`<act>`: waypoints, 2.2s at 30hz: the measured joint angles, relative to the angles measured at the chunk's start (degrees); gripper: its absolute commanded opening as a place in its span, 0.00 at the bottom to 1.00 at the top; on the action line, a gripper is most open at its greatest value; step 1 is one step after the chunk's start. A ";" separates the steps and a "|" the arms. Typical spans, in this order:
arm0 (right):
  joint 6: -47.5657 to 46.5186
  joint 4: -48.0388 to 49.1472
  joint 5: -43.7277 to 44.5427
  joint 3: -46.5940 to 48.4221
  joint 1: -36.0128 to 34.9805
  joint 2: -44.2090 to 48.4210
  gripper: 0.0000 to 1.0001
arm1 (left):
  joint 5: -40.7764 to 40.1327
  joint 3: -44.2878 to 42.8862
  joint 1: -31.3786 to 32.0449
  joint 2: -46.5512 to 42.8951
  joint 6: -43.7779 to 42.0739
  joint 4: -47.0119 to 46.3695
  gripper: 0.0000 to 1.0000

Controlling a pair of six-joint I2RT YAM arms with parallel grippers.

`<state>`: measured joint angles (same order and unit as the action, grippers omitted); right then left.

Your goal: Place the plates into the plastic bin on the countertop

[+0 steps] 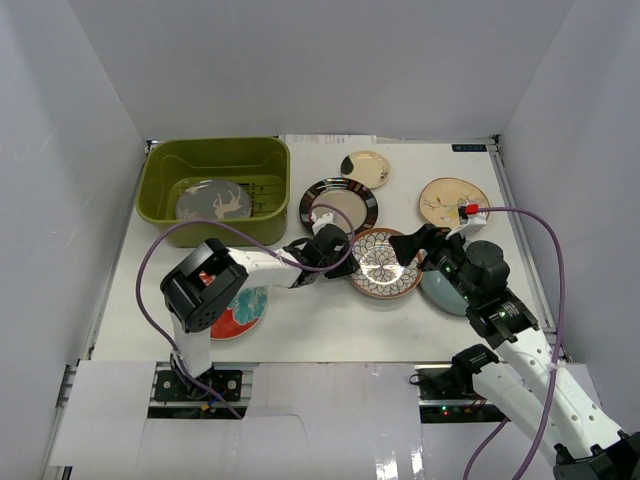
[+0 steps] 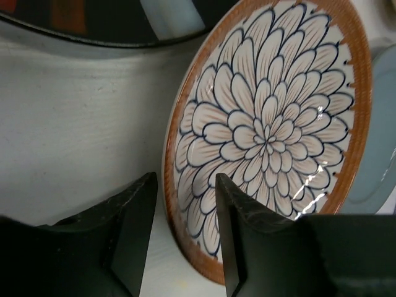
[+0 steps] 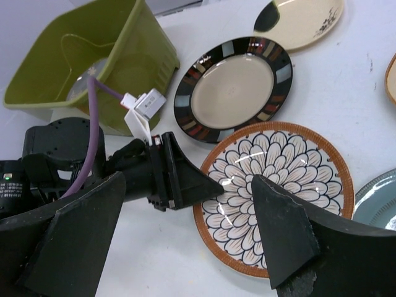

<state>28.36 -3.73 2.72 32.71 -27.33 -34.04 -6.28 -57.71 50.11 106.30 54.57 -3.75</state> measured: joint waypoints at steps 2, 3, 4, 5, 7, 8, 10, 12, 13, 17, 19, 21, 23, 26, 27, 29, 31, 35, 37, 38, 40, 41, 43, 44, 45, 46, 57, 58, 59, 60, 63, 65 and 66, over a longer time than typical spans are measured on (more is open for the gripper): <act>0.20 -0.31 -0.61 -0.50 0.00 -0.07 0.88 | -1.05 -0.59 0.00 1.01 0.13 -0.96 0.20; 0.28 -0.50 -0.79 -0.70 0.00 0.02 0.88 | -1.57 -0.57 0.00 1.36 0.74 -1.07 0.11; 0.42 -0.85 -1.03 -0.74 0.00 0.17 0.88 | -1.66 -0.50 -0.17 1.40 1.90 -1.70 0.04; 0.61 -0.94 -1.18 -0.74 0.00 0.35 0.88 | -1.51 -0.46 -0.42 1.16 2.75 -2.82 0.00; 0.83 -0.94 -1.42 -0.74 0.00 0.92 0.88 | -2.03 -0.07 -0.35 -0.37 2.51 -3.98 0.00; 0.94 -1.01 -1.46 -0.74 0.00 1.29 0.88 | -2.78 1.22 -0.13 -1.42 2.45 -3.96 0.00; 1.09 -1.40 -1.49 -0.70 0.00 1.90 0.88 | -3.04 4.70 -0.02 -4.50 3.02 -3.74 0.00; 1.05 -2.45 -1.49 -0.44 0.00 2.25 0.88 | -3.26 8.70 0.00 -9.60 2.51 -2.19 0.00; 1.01 -3.08 -1.49 -0.11 0.00 2.43 0.89 | -3.54 10.93 0.00 -13.05 1.86 -0.35 0.00; 0.13 -5.88 -1.40 2.56 0.00 2.84 0.89 | -4.46 15.04 0.00 -26.88 -1.64 10.60 0.00; -0.35 -6.91 -1.31 4.31 0.00 3.34 0.88 | -4.81 14.82 -0.11 -34.21 -3.17 15.37 0.00; -0.61 -7.13 -1.22 5.51 0.00 3.72 0.88 | -4.94 13.25 -0.81 -40.92 -4.55 18.88 0.00; -0.81 -7.37 -1.16 6.21 0.00 4.46 0.88 | -4.50 9.01 -2.36 -45.88 -6.54 22.71 0.00; -0.96 -7.76 -1.29 6.23 0.00 4.85 0.83 | -2.91 -0.48 -8.94 -48.70 -10.21 26.36 0.00; -0.94 -7.96 -1.62 6.16 0.00 4.63 0.83 | -1.66 -3.58 -12.52 -48.57 -11.32 26.75 0.00; -0.85 -8.11 -2.84 5.81 0.00 3.85 0.83 | 0.28 -9.29 -21.27 -46.95 -13.11 26.60 0.00; -0.72 -8.15 -3.96 5.20 0.00 2.95 0.83 | 2.89 -14.23 -30.49 -43.67 -14.32 25.81 0.00; -0.44 -7.87 -5.99 3.21 0.00 1.31 0.83 | 7.04 -19.15 -46.16 -33.86 -14.53 23.87 0.00; -0.46 -7.67 -7.08 2.60 0.00 0.31 0.83 | 8.85 -19.74 -50.97 -28.55 -14.49 23.91 0.00; -0.46 -7.21 -7.76 2.25 0.00 -0.20 0.83 | 9.44 -19.74 -52.87 -25.83 -14.45 24.24 0.00; -0.39 -5.97 -9.07 1.14 0.00 -1.20 0.84 | 10.08 -19.74 -55.19 -21.18 -14.53 25.62 0.00; -0.28 -5.29 -9.77 0.42 0.00 -1.73 0.84 | 10.29 -19.74 -55.98 -18.97 -14.60 26.38 0.00; 0.02 -3.80 -11.08 -1.14 -0.11 -2.84 0.84 | 10.67 -19.69 -56.72 -15.43 -14.95 27.85 0.00; 0.26 -3.06 -11.69 -1.97 -0.35 -3.50 0.83 | 10.99 -19.69 -56.81 -14.16 -15.06 28.35 0.00; 0.68 -2.14 -12.13 -2.86 -0.74 -4.11 0.83 | 11.32 -19.69 -56.81 -13.05 -15.19 28.72 0.00; 1.05 -1.55 -12.37 -3.54 -1.33 -4.68 0.83 | 11.72 -19.69 -56.78 -12.22 -15.28 28.98 0.00; 4.20 9.07 -7.67 -4.48 -17.03 -17.84 0.86 | 11.19 -17.70 -56.65 -10.16 -17.79 27.76 0.18; 4.52 10.27 -7.10 -4.48 -18.23 -19.47 0.86 | 10.69 -17.51 -56.65 -9.94 -18.36 27.89 0.22; 4.94 11.74 -6.45 -4.44 -19.39 -21.31 0.86 | 10.25 -17.20 -56.65 -9.70 -18.82 27.85 0.31; 5.44 12.90 -5.95 -4.42 -20.26 -22.99 0.86 | 9.90 -16.92 -56.65 -9.49 -19.15 27.71 0.37; 6.71 16.13 -4.35 -4.11 -22.84 -28.00 0.86 | 8.83 -16.65 -56.65 -9.05 -20.33 27.39 0.59; 7.58 18.25 -3.28 -2.97 -24.17 -32.22 0.86 | 8.11 -16.63 -56.81 -9.05 -20.76 27.08 0.75; 7.98 19.21 -2.82 -2.10 -24.83 -34.47 0.86 | 7.76 -16.63 -56.83 -9.05 -21.03 26.86 0.82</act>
<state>36.34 15.49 -0.10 30.61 -52.16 -68.51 1.48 -74.35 -6.72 97.25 33.54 23.11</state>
